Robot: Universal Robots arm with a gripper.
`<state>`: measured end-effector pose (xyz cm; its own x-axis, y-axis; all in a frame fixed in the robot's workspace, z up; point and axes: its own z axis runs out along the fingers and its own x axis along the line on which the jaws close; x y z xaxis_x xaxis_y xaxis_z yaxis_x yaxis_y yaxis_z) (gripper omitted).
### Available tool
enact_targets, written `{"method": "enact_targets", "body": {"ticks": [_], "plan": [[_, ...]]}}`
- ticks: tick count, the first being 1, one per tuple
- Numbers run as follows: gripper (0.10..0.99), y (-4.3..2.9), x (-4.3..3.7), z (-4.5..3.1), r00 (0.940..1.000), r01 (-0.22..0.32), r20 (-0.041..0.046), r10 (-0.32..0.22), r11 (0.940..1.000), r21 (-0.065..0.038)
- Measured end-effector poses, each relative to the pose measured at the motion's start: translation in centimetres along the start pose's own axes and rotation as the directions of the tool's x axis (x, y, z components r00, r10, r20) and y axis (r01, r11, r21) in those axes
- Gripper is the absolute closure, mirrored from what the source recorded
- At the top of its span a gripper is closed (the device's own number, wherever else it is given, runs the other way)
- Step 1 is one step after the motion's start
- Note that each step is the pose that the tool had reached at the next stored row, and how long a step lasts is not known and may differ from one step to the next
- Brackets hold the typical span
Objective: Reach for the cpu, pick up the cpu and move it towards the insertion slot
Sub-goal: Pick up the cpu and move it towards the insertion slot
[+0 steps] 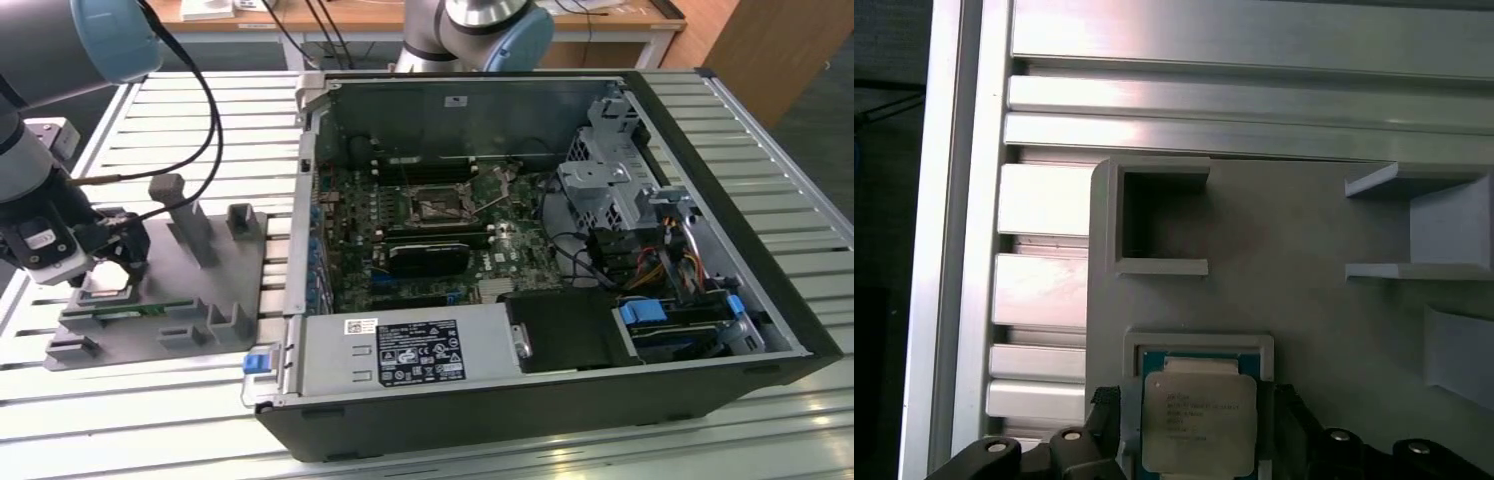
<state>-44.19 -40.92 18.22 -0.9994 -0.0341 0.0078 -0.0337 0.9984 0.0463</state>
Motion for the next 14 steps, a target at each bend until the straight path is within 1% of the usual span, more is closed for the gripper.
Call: {"method": "enact_targets", "body": {"ticks": [2, 3, 10, 12, 13, 14], "plan": [[0.388, 0.0, 0.02, 0.03, 1.0, 0.0, 0.0002, 0.0, 1.0, 0.0], [0.459, -0.02, 0.02, 0.05, 1.0, 0.0, 0.0003, 0.0, 1.0, 0.0], [0.459, -0.12, 0.02, 0.06, 1.0, 0.0, 0.0003, 0.0, 1.0, 0.0], [0.475, -0.12, 0.02, 0.05, 1.0, 0.0, 0.0004, 0.0, 1.0, 0.0], [0.541, -0.12, 0.02, 0.05, 1.0, 0.0, 0.0004, 0.0, 1.0, 0.0], [0.541, -0.12, 0.02, 0.01, 1.0, 0.0, 0.0003, 0.0, 1.0, 0.0]]}}
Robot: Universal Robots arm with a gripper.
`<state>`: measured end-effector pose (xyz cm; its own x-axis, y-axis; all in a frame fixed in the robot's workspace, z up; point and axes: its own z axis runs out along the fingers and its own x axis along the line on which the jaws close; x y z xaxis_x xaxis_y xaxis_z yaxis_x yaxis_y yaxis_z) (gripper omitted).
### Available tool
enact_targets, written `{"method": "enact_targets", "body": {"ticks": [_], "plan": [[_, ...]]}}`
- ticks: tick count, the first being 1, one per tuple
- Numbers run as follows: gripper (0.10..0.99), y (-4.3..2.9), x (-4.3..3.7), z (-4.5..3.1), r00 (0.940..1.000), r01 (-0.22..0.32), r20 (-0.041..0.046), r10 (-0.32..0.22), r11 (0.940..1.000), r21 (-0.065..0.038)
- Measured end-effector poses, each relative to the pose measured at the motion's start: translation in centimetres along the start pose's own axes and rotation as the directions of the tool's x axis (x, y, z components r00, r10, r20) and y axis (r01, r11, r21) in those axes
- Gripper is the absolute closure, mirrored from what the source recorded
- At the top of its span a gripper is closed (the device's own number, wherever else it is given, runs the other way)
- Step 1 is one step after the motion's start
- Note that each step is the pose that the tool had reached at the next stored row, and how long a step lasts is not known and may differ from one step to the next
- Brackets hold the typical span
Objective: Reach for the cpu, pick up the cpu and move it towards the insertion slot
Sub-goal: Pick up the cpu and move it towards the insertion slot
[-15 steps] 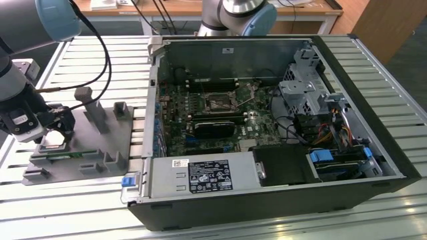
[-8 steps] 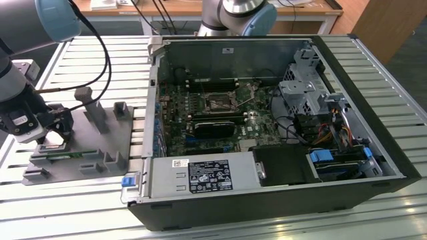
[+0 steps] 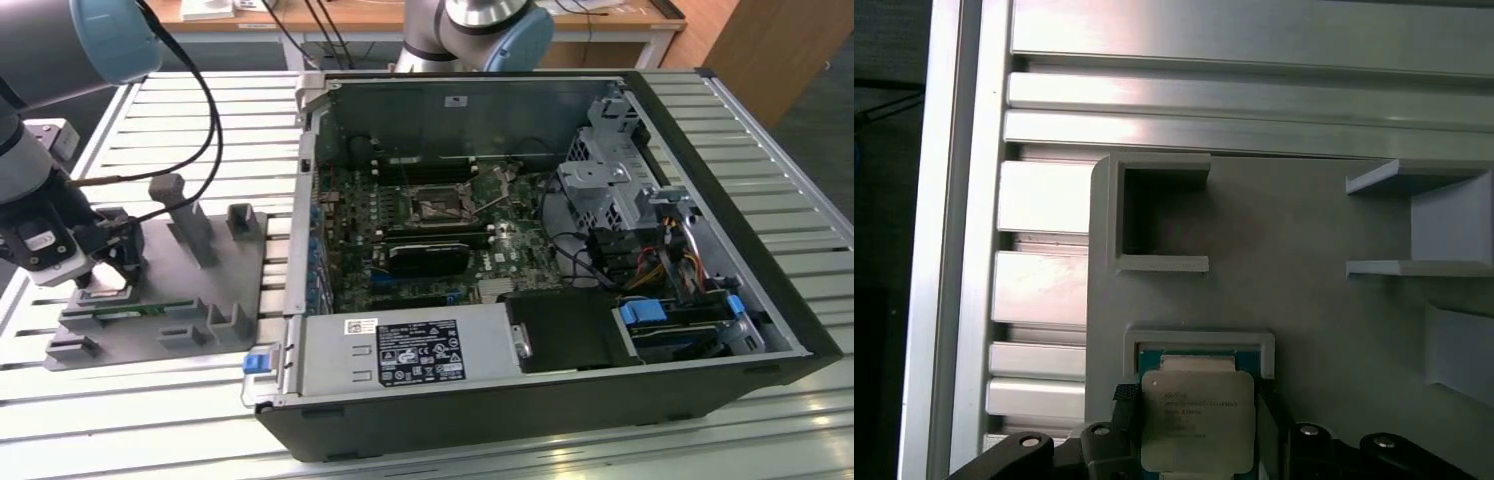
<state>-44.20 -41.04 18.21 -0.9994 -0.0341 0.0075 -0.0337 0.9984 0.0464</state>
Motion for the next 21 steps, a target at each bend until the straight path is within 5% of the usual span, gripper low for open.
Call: {"method": "enact_targets", "body": {"ticks": [8, 15, 21], "plan": [[0.541, 0.1, 0.02, -2.08, 1.0, 0.0, 0.0, 0.0, 1.0, -0.001], [0.541, 0.11, 0.03, -2.36, 1.0, 0.0, -0.0003, 0.0, 1.0, -0.001], [0.541, 0.17, 0.07, -3.51, 1.0, 0.0, 0.0001, 0.0, 1.0, -0.001]]}}
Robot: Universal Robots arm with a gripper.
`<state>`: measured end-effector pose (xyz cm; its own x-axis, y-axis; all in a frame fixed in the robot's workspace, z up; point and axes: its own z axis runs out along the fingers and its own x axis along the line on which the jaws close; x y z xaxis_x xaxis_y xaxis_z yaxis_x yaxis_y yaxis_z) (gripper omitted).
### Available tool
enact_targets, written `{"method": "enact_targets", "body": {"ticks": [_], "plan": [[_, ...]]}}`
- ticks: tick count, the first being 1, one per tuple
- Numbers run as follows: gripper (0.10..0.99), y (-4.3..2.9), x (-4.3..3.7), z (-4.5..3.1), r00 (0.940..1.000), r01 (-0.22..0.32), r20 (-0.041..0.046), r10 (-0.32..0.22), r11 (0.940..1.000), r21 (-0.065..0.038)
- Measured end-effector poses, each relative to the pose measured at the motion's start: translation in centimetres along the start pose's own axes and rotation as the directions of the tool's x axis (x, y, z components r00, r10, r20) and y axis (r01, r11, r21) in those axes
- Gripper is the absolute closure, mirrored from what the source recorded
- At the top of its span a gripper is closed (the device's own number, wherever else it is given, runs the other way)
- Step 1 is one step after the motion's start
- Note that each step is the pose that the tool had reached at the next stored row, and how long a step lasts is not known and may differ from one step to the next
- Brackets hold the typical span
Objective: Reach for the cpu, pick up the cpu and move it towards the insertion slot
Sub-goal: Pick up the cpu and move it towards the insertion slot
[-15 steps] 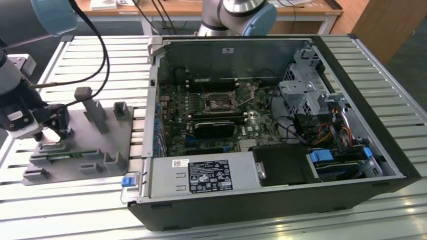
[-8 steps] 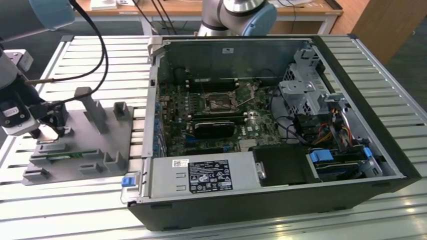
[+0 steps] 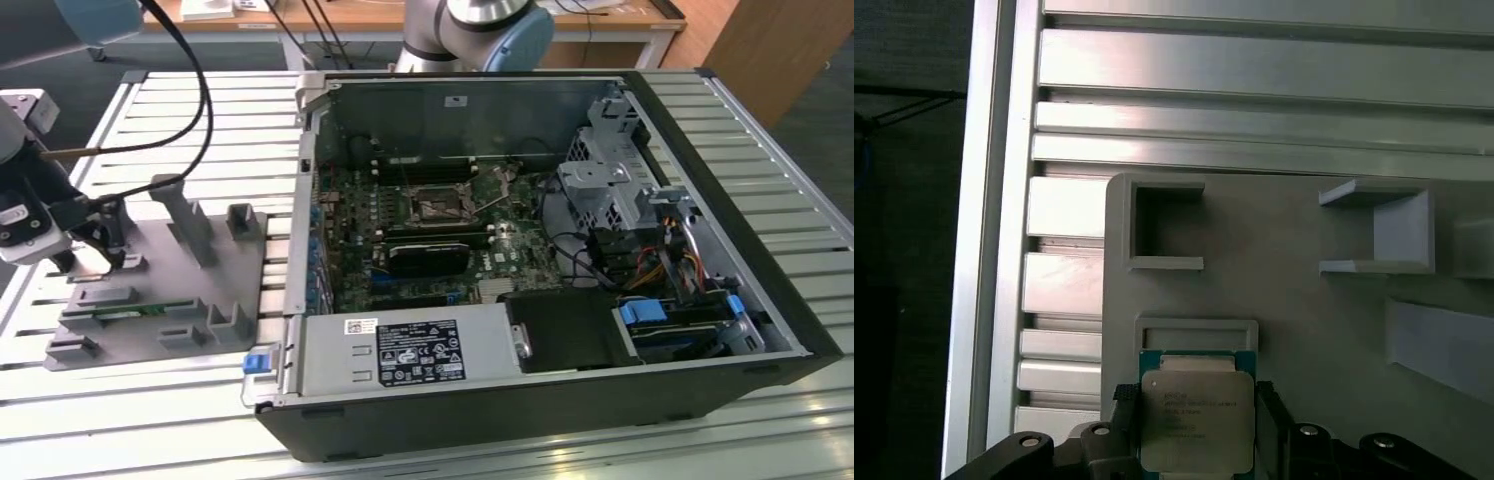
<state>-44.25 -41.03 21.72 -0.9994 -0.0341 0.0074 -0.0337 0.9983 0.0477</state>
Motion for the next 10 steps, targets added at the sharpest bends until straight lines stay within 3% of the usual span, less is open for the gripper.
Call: {"method": "enact_targets", "body": {"ticks": [10], "plan": [[0.541, 0.17, 0.03, -1.98, 1.0, 0.0, -0.0001, 0.0, 1.0, 0.0]]}}
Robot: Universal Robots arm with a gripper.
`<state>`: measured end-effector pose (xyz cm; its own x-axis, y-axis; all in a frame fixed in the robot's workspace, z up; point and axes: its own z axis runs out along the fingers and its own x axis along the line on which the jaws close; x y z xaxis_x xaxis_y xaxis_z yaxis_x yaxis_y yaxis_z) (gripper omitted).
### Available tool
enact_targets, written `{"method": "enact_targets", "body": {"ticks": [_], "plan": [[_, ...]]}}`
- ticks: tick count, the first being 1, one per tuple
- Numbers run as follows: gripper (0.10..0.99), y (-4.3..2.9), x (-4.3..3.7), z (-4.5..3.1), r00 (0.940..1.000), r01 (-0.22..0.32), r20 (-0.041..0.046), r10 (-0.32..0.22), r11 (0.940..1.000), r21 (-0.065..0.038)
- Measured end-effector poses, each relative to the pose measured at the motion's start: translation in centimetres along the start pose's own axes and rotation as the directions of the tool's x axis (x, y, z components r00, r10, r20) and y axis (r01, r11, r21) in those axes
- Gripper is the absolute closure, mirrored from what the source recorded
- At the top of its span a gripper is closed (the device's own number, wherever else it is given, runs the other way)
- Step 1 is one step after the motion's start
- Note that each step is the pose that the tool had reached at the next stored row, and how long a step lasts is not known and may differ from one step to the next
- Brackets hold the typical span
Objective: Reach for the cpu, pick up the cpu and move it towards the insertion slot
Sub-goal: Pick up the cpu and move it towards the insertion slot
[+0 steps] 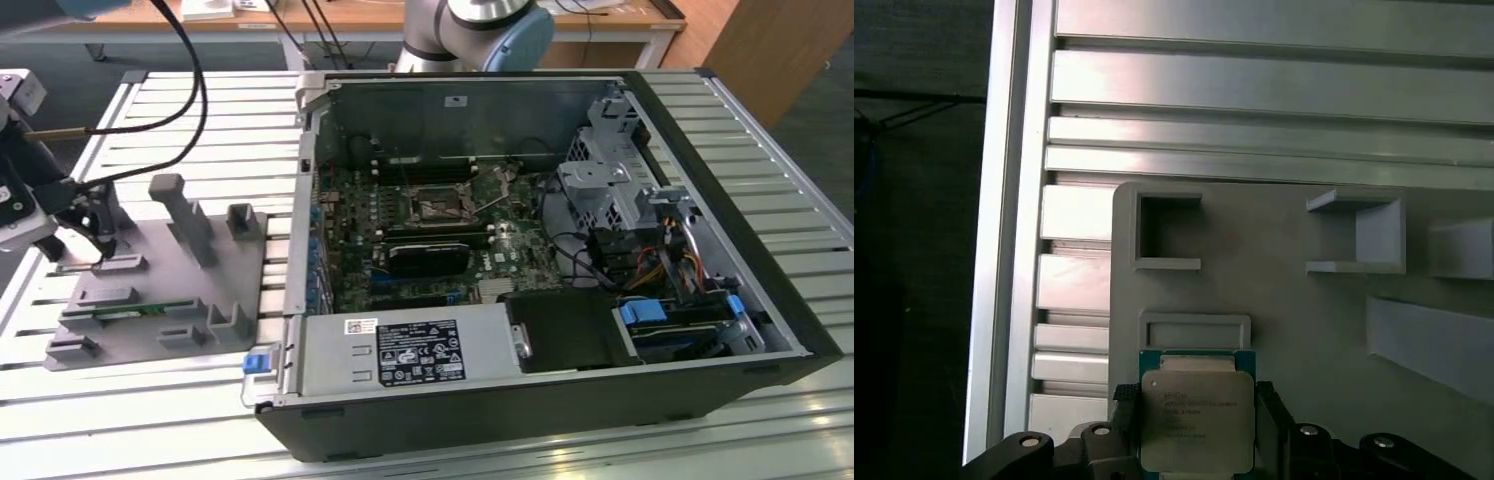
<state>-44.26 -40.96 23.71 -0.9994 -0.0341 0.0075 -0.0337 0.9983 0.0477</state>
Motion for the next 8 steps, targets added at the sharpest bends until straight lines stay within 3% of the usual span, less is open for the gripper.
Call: {"method": "enact_targets", "body": {"ticks": [8], "plan": [[0.541, 0.24, 0.02, -1.17, 1.0, 0.0, -0.0001, 0.0, 1.0, 0.0]]}}
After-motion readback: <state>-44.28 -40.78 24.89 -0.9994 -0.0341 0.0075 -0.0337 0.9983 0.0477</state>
